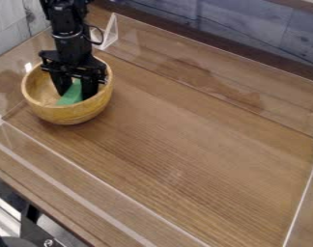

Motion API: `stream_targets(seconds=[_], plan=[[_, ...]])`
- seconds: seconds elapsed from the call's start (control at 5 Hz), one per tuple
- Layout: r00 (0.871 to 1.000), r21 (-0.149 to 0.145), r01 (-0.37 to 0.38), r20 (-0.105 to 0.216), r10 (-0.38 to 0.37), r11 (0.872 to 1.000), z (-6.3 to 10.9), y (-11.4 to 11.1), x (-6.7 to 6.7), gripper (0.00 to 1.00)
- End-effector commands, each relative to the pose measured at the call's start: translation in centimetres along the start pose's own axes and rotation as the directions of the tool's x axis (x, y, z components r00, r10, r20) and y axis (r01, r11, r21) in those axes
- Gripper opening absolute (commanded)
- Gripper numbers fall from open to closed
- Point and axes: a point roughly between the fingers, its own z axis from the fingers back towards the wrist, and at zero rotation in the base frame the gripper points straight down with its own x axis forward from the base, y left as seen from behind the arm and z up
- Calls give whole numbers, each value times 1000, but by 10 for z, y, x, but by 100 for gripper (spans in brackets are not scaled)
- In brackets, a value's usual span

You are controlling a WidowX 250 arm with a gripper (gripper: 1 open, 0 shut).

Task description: Move green stick from inside the wooden bowl to the table next to it

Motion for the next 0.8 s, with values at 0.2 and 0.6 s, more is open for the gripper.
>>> stream_targets(seconds=[0.2, 0.6], plan=[[999, 6, -16, 52, 16, 1000, 15, 8, 11, 0], [998, -3, -21, 55, 21, 1000, 18, 9, 12, 0]])
